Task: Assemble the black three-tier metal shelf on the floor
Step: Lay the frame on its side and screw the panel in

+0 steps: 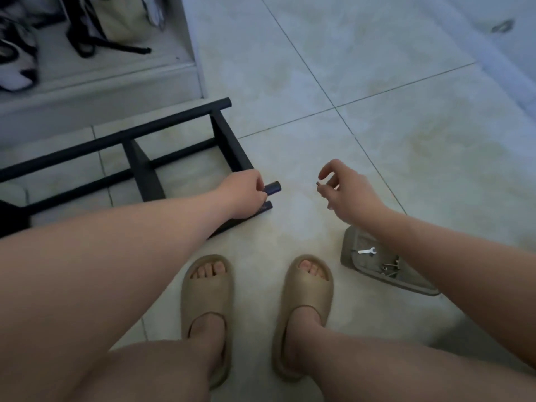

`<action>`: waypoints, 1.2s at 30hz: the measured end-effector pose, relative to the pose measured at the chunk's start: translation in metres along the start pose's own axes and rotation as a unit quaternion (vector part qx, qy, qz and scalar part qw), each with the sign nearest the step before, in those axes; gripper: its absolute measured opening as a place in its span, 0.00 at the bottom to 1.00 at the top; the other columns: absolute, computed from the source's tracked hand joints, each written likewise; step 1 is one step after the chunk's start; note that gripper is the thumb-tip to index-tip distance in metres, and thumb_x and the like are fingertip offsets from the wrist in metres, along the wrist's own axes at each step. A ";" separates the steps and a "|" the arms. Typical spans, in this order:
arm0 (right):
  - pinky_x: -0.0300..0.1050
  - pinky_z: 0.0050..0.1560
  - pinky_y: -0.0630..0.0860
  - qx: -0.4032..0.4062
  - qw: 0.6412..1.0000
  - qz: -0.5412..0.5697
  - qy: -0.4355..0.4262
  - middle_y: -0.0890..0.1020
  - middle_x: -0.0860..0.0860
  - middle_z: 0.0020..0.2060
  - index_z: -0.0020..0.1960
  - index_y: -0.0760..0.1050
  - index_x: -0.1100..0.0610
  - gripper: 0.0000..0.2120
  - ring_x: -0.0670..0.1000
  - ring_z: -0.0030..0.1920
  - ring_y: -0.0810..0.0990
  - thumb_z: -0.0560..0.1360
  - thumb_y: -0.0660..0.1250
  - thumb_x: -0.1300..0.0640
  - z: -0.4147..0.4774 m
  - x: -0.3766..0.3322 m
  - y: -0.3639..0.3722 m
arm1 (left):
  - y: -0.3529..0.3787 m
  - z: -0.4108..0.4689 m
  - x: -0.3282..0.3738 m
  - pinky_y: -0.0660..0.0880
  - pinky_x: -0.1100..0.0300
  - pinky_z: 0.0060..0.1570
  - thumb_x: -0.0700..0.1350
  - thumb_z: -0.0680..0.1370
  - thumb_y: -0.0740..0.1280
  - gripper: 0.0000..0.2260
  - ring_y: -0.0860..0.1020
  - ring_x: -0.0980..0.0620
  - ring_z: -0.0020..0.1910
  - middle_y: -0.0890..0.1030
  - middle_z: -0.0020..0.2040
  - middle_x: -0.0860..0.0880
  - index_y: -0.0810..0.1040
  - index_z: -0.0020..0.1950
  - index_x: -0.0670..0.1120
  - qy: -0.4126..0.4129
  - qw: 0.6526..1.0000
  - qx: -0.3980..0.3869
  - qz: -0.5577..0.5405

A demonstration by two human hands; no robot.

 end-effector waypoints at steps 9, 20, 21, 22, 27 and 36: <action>0.44 0.43 0.84 -0.052 0.971 0.231 0.021 0.82 0.54 0.38 0.46 0.82 0.55 0.11 0.47 0.35 0.84 0.77 0.64 0.67 0.033 -0.024 0.082 | 0.020 0.051 -0.074 0.67 0.56 0.40 0.54 0.82 0.61 0.12 0.76 0.47 0.45 0.78 0.42 0.52 0.76 0.47 0.48 -0.106 0.980 0.055 -0.157; 0.42 0.48 0.83 -0.064 0.938 0.339 -0.002 0.88 0.51 0.40 0.50 0.81 0.52 0.12 0.51 0.44 0.87 0.80 0.66 0.68 0.037 0.000 0.113 | 0.060 0.079 -0.071 0.73 0.63 0.25 0.57 0.81 0.65 0.17 0.80 0.48 0.26 0.82 0.39 0.44 0.79 0.47 0.42 -0.098 0.939 -0.042 -0.327; 0.42 0.47 0.83 -0.057 0.938 0.341 -0.003 0.87 0.51 0.39 0.49 0.81 0.53 0.11 0.51 0.44 0.87 0.79 0.68 0.68 0.037 0.002 0.114 | 0.061 0.078 -0.070 0.73 0.63 0.25 0.56 0.81 0.66 0.16 0.79 0.48 0.26 0.82 0.36 0.45 0.79 0.44 0.44 -0.091 0.942 -0.043 -0.320; 0.42 0.46 0.83 -0.052 0.939 0.341 -0.005 0.87 0.51 0.38 0.48 0.80 0.54 0.09 0.52 0.43 0.87 0.78 0.69 0.67 0.036 0.004 0.115 | 0.062 0.078 -0.070 0.73 0.62 0.25 0.55 0.81 0.66 0.16 0.79 0.49 0.26 0.82 0.35 0.45 0.79 0.43 0.44 -0.085 0.944 -0.043 -0.317; 0.51 0.45 0.84 -0.035 0.955 0.294 -0.033 0.86 0.50 0.35 0.42 0.77 0.50 0.09 0.51 0.40 0.87 0.75 0.74 0.61 0.030 0.005 0.119 | 0.062 0.078 -0.073 0.74 0.60 0.25 0.52 0.80 0.67 0.17 0.80 0.47 0.27 0.85 0.39 0.38 0.80 0.49 0.36 -0.073 0.945 -0.025 -0.317; 0.61 0.45 0.82 -0.019 0.970 0.238 -0.052 0.84 0.48 0.35 0.40 0.76 0.43 0.09 0.48 0.38 0.86 0.74 0.74 0.53 0.028 0.006 0.119 | 0.061 0.079 -0.073 0.74 0.59 0.26 0.48 0.81 0.65 0.17 0.80 0.45 0.26 0.84 0.42 0.35 0.78 0.54 0.32 -0.070 0.943 -0.032 -0.325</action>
Point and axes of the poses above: each hand's wrist, its own z-axis towards the middle knuckle, its own y-axis out of the palm, x = y × z, the point moved 10 cm from there along z, towards the middle knuckle
